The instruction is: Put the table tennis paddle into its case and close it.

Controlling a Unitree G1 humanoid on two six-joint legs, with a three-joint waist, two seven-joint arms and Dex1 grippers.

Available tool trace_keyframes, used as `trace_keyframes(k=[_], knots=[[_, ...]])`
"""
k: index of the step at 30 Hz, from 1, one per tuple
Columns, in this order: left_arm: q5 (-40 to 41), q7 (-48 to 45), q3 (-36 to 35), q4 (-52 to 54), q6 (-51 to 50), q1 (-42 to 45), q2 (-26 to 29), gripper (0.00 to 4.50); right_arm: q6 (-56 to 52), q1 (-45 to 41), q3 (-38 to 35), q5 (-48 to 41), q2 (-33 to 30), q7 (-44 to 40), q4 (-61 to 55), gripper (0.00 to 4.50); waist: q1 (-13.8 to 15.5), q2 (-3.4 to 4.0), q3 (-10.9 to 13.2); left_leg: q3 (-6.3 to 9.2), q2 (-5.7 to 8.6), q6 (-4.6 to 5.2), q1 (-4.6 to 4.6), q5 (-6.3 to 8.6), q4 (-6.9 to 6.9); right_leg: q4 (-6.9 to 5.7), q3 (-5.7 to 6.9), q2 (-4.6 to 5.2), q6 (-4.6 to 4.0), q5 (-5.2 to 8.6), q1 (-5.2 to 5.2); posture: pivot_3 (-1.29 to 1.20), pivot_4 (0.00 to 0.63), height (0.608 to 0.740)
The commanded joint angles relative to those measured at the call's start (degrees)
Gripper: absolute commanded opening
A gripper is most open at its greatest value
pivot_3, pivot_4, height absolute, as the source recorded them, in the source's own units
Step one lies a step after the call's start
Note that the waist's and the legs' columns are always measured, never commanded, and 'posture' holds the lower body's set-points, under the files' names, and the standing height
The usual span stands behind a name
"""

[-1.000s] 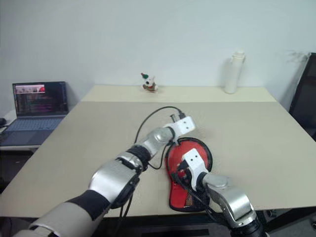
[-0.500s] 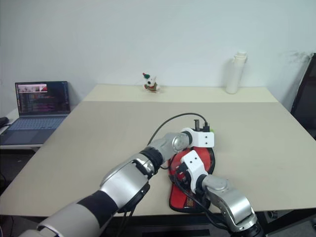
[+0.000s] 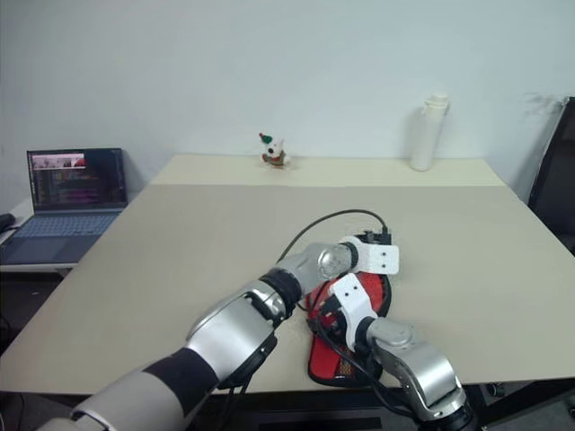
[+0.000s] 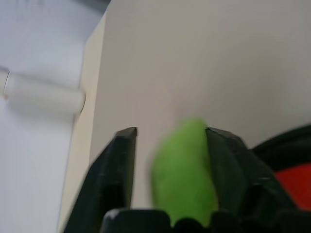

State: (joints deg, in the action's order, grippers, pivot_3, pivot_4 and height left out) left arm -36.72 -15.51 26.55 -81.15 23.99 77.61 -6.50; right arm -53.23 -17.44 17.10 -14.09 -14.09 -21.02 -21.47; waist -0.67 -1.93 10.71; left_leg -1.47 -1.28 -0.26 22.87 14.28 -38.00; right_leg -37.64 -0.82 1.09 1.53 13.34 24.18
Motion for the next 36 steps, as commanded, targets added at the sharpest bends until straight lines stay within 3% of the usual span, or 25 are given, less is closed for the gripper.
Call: trace_keyframes(k=[1, 3, 9, 20, 22, 26, 31, 36], knots=[[1.46, -0.63, -1.11, 2.28, 2.04, 0.22, 0.14, 3.64, -2.03, 0.82, 1.56, 0.09, 0.39, -0.25, 3.35, 3.56, -0.41, 0.01, -0.01, -0.01, -0.01, 0.0, -0.02, 0.0, 0.0, -0.02, -0.01, -0.01, 0.0, 0.0, 0.0, 0.0, 0.15, 0.74], [2.84, -1.47, -2.18, 2.43, 2.54, 0.17, 0.66, 4.33, -1.91, 0.34, 1.15, 0.07, 0.55, -0.33, 3.54, 3.56, -0.65, 0.01, -0.01, 0.0, -0.03, 0.0, -0.04, 0.0, 0.0, -0.05, -0.01, -0.03, 0.0, 0.0, 0.0, 0.0, 0.15, 0.74], [8.44, -3.73, -7.86, 3.13, 2.84, 0.47, 3.7, 4.33, -3.43, -0.44, -1.04, -1.5, -0.39, -1.28, 1.01, 3.56, -1.02, 0.01, -0.01, 0.0, -0.06, 0.0, -0.04, 0.0, 0.0, -0.07, -0.02, -0.03, 0.0, 0.0, 0.0, 0.0, 0.15, 0.74], [22.33, -11.33, -21.78, 5.44, -0.48, -1.79, 13.87, 4.33, -14.68, -1.16, -14.89, -15.77, -5.71, -6.56, -16.79, 3.56, -1.07, 0.0, 0.01, 0.03, -0.06, 0.0, 0.06, 0.0, 0.01, -0.05, 0.01, -0.01, -0.01, 0.0, 0.09, 0.0, 0.15, 0.74], [26.2, -16.53, -24.76, 6.28, -1.29, -3.07, 14.48, 4.33, -15.48, -1.74, -17.88, -17.9, -6.69, -6.85, -17.95, 3.56, -1.0, 0.01, 0.01, 0.05, -0.06, 0.0, 0.05, 0.0, 0.01, -0.05, 0.03, -0.02, -0.01, 0.0, 0.08, 0.0, 0.15, 0.74], [35.89, -37.71, -29.34, 12.09, -0.13, -10.6, 15.6, 4.33, -16.56, -3.75, -26.88, -21.78, -8.68, -6.85, -17.16, 3.56, -0.96, 0.01, 0.0, 0.0, -0.05, 0.0, 0.05, 0.0, 0.01, -0.05, 0.01, 0.01, -0.09, -0.05, 0.07, 0.0, 0.15, 0.74], [38.71, -52.62, -25.33, 23.72, -3.99, -21.49, 15.72, 4.33, -14.19, -5.66, -30.71, -22.42, -13.84, -7.96, -12.47, 3.56, -0.98, 0.01, 0.01, 0.0, -0.06, 0.0, 0.05, 0.0, 0.02, -0.04, 0.0, 0.0, -0.3, -0.17, 0.07, 0.0, 0.15, 0.74], [37.77, -58.62, -19.57, 32.46, -6.71, -28.23, 15.38, 4.33, -9.35, -7.68, -30.03, -20.61, -18.59, -10.32, -6.96, 3.56, -0.95, 0.01, 0.0, 0.01, -0.04, 0.0, 0.05, 0.0, -0.03, -0.1, -0.05, -0.01, -0.11, -0.06, 0.06, 0.0, 0.15, 0.74]])
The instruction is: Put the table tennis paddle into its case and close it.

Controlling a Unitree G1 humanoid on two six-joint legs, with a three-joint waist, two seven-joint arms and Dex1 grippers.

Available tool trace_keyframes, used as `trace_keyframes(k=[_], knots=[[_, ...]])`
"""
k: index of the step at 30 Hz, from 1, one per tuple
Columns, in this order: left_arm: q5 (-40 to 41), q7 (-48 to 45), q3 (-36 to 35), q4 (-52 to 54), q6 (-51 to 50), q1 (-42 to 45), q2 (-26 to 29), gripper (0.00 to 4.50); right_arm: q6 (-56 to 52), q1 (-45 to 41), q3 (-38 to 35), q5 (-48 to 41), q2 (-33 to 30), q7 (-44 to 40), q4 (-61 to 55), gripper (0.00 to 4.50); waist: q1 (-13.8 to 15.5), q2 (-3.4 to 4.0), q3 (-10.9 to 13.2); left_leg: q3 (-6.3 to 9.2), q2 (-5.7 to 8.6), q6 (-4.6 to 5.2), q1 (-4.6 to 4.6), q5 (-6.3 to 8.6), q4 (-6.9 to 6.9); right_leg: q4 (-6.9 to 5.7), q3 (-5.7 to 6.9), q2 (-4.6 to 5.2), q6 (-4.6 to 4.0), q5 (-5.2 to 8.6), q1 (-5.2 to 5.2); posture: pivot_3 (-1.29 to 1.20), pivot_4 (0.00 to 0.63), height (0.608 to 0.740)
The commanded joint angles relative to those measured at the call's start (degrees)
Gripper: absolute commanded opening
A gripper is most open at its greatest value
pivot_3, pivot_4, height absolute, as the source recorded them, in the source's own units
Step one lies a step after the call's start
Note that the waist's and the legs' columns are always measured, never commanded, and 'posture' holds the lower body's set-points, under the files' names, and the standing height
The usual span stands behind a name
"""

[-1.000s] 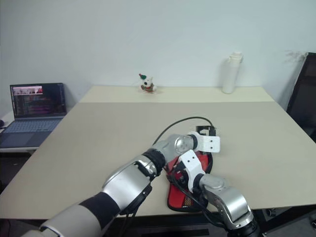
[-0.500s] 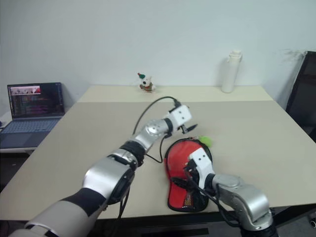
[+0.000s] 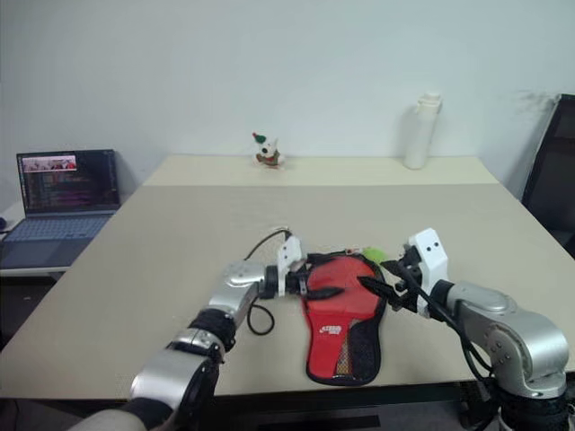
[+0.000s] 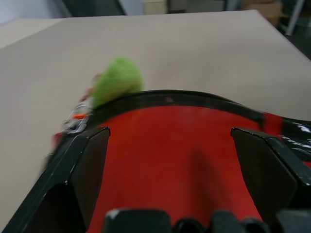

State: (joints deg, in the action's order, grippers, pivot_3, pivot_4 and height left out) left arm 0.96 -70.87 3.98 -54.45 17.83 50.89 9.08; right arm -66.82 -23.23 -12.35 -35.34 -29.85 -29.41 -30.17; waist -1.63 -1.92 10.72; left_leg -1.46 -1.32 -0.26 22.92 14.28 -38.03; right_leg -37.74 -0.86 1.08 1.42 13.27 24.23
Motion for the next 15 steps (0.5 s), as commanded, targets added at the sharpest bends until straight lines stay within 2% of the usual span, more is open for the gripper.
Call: trace_keyframes(k=[1, 6, 15], knots=[[0.01, -3.87, 3.94, 6.58, -1.39, -2.23, -0.29, 4.33, 5.63, -2.39, 0.06, 1.5, -4.02, -2.67, 3.23, 3.56, 0.0, 0.0, 0.0, -0.01, 0.0, 0.0, -0.02, 0.0, -0.01, 0.01, -0.01, 0.0, 0.01, 0.01, -0.03, 0.0, 0.15, 0.74], [-3.93, -2.76, 8.73, 3.93, -0.65, -4.05, 0.8, 4.33, 14.22, -6.39, 5.93, 7.25, -7.32, -5.21, 12.91, 3.56, -0.12, 0.01, -0.01, -0.03, -0.03, 0.01, -0.08, 0.0, -0.02, 0.01, -0.04, -0.03, 0.07, 0.04, -0.05, 0.0, 0.15, 0.74], [-3.76, -1.04, 9.84, 3.58, -1.73, -5.7, 1.19, 4.33, 27.76, -12.99, 13.66, 15.4, -2.88, -7.39, 30.93, 3.56, -0.06, 0.16, -0.38, -0.04, -0.04, 0.01, -0.17, 0.0, -0.04, -0.01, -0.05, -0.04, 0.08, 0.04, -0.14, 0.0, 0.15, 0.74]])
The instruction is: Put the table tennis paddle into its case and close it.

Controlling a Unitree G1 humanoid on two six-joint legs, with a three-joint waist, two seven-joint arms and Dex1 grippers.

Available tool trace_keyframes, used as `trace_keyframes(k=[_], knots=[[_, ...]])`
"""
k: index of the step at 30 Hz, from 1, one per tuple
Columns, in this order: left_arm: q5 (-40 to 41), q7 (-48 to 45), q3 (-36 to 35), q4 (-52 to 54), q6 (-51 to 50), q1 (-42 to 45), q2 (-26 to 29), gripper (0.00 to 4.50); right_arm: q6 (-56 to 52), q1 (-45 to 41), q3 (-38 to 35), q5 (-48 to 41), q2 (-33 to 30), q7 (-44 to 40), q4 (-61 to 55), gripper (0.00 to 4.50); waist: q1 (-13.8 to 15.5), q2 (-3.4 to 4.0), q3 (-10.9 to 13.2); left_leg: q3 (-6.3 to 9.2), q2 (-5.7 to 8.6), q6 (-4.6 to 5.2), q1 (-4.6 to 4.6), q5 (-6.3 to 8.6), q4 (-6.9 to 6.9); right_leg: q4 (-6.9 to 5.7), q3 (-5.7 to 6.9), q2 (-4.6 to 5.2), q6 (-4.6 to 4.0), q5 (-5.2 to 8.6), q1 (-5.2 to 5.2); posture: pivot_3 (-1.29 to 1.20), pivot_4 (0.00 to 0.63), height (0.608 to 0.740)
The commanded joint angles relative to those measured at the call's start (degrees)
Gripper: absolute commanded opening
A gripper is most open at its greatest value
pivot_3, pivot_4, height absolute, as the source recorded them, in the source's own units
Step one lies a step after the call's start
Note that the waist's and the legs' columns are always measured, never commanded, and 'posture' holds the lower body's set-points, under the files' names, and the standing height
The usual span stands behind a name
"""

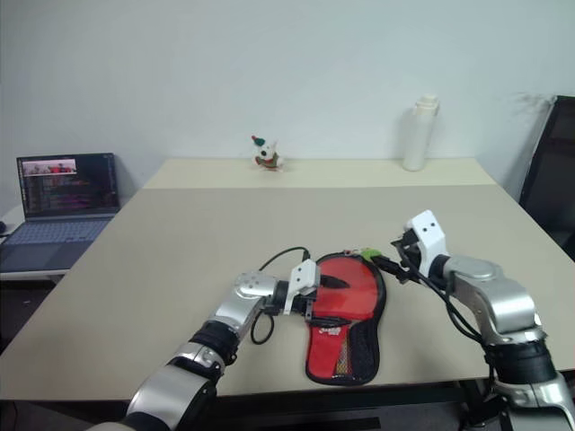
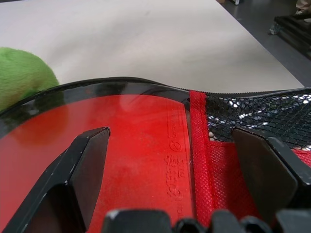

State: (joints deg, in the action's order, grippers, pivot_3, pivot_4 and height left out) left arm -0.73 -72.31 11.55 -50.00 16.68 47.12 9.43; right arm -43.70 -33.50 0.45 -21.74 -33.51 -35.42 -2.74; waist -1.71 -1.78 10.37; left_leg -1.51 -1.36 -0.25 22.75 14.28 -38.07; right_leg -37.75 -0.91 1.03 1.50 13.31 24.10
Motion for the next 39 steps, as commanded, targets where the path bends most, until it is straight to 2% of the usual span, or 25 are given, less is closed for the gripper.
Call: trace_keyframes(k=[1, 10, 16, 20, 27, 31, 39], knots=[[-2.04, 0.43, 2.34, -0.78, -0.59, -2.02, 0.86, 4.33, 5.64, -3.19, 1.25, 2.4, 1.12, -1.71, 4.87, 3.56, 0.05, 0.02, -0.05, 0.01, 0.0, 0.0, -0.01, 0.0, 0.0, 0.0, 0.01, 0.0, 0.0, 0.0, 0.0, 0.0, 0.15, 0.74], [-1.93, 0.87, 3.04, 0.87, -1.22, -3.02, 1.04, 4.33, 15.78, -11.31, 5.01, 9.34, 6.49, -4.14, 26.14, 3.56, 0.04, 0.01, -0.18, -0.02, -0.01, 0.0, -0.05, 0.0, 0.01, -0.02, 0.0, 0.0, -0.12, -0.07, -0.02, 0.0, 0.15, 0.74], [-1.93, 1.26, 3.29, 1.51, -1.45, -3.35, 1.13, 4.33, 19.32, -13.84, 4.95, 12.05, 8.27, -4.74, 33.32, 3.56, 0.04, 0.02, -0.19, -0.02, -0.01, 0.0, -0.04, 0.0, 0.01, -0.02, -0.02, 0.0, -0.25, -0.15, -0.02, 0.0, 0.15, 0.74], [-2.01, 1.52, 3.38, 1.51, -1.5, -3.44, 1.3, 4.38, 20.11, -14.63, 3.67, 12.65, 8.74, -3.81, 35.35, 2.65, 0.03, 0.03, -0.19, -0.01, -0.01, 0.0, -0.05, 0.0, 0.01, -0.03, -0.01, 0.0, -0.25, -0.14, -0.02, 0.0, 0.15, 0.74], [-3.93, 4.58, 3.84, -6.3, 0.54, -0.21, 1.15, 4.38, 19.08, -14.02, 2.09, 12.43, 9.15, -3.76, 35.33, 0.11, 0.03, 0.03, -0.28, -0.01, -0.01, 0.0, -0.07, 0.0, 0.01, -0.04, 0.0, 0.01, -0.16, -0.1, -0.03, 0.0, 0.15, 0.74], [-4.38, 4.43, 4.57, -10.16, 0.94, 0.25, 0.82, 4.38, 18.15, -13.13, 1.49, 12.41, 8.32, -3.62, 33.82, 0.02, 0.04, 0.03, -0.42, -0.02, 0.0, 0.0, -0.1, 0.0, 0.01, -0.05, -0.02, 0.01, -0.08, -0.04, -0.05, 0.0, 0.15, 0.74], [-3.69, 1.88, 4.88, -10.96, 0.45, -1.02, 0.08, 4.38, 14.49, -9.42, 0.43, 12.58, 4.52, -3.66, 28.74, 0.02, 0.23, 0.02, -0.84, 0.01, 0.0, 0.0, -0.14, 0.0, 0.02, -0.01, 0.01, 0.01, -0.05, -0.02, -0.11, 0.0, 0.15, 0.74]])
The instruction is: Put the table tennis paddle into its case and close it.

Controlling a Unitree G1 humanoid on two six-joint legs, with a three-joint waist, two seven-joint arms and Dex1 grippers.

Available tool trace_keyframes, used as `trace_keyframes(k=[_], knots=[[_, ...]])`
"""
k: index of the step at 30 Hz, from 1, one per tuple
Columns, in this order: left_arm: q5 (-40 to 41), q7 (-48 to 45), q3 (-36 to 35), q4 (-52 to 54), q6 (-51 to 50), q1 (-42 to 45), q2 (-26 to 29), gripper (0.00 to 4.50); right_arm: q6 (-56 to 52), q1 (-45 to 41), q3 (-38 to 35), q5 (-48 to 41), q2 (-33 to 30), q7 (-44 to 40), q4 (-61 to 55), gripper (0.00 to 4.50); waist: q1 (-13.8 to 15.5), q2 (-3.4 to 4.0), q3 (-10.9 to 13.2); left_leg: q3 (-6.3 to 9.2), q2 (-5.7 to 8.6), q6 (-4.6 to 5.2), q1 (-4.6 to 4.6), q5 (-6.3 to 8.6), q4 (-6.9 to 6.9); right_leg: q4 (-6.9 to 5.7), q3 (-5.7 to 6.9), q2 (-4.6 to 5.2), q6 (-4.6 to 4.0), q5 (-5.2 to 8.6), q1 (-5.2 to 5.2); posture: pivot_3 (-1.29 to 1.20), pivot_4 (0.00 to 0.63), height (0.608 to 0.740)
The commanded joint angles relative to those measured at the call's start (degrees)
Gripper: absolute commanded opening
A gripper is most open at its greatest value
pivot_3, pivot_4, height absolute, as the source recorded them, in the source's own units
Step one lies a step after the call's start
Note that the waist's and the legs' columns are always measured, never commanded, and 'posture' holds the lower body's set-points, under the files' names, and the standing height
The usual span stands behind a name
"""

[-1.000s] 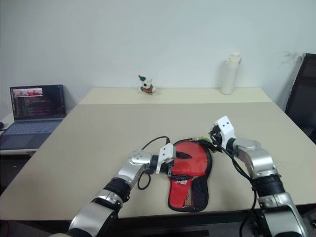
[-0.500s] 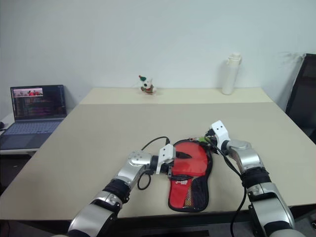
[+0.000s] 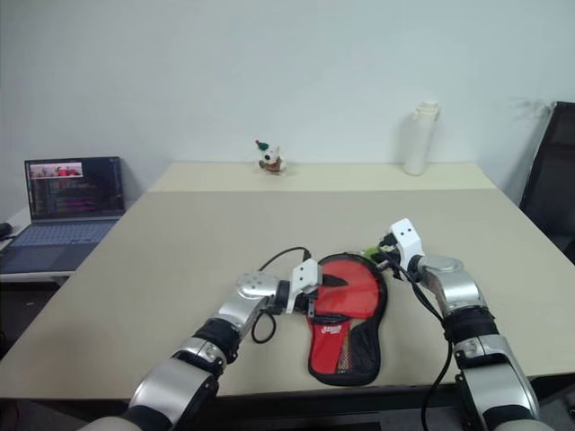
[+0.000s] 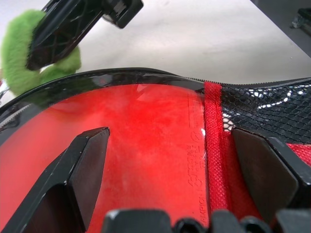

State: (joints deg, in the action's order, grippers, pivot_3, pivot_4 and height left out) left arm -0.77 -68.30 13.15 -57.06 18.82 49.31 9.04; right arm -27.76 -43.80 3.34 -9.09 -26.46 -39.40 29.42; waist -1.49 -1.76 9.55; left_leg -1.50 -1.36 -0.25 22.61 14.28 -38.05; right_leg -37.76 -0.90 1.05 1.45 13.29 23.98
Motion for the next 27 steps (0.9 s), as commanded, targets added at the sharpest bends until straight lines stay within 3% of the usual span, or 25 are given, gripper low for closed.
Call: trace_keyframes(k=[1, 13, 18, 27], knots=[[-3.45, -2.71, 3.32, -3.63, -1.85, -3.4, 0.36, 4.38, -1.97, 1.4, -2.64, -0.07, -3.14, 0.4, -4.03, 0.02, 0.02, 0.02, -0.03, 0.0, 0.0, 0.0, 0.01, 0.0, 0.01, 0.02, -0.01, 0.0, 0.0, 0.0, 0.0, 0.0, 0.15, 0.74], [-2.39, -8.17, 4.42, -0.25, -3.97, -5.85, 0.51, 4.38, -4.76, 1.12, -4.4, 1.32, -6.67, 4.46, -1.14, 0.02, 0.06, 0.13, -0.15, 0.01, 0.01, 0.14, 0.1, 0.08, 0.13, 0.21, 0.02, 0.0, -0.08, -0.03, 0.01, 0.0, 0.15, 0.74], [-2.65, -7.12, 4.4, 0.07, -4.04, -6.29, 0.48, 4.38, -10.69, 6.61, -4.64, -1.11, -10.24, -0.36, -11.45, 0.02, 0.35, 0.21, -0.28, 0.07, 0.0, 0.25, 0.21, 0.15, 0.14, 0.44, 0.08, 0.0, -0.09, -0.04, 0.01, 0.0, 0.15, 0.74], [-2.86, -4.9, 4.21, -0.74, -3.3, -5.69, -0.61, 4.38, -27.19, 33.2, -10.14, -13.27, -22.18, -8.34, -50.74, 0.02, 1.61, 0.52, -0.62, 0.13, 0.01, 0.74, 0.16, 0.46, 0.08, 0.79, 0.14, 0.0, 0.15, 0.11, -0.27, 0.0, 0.15, 0.74]])
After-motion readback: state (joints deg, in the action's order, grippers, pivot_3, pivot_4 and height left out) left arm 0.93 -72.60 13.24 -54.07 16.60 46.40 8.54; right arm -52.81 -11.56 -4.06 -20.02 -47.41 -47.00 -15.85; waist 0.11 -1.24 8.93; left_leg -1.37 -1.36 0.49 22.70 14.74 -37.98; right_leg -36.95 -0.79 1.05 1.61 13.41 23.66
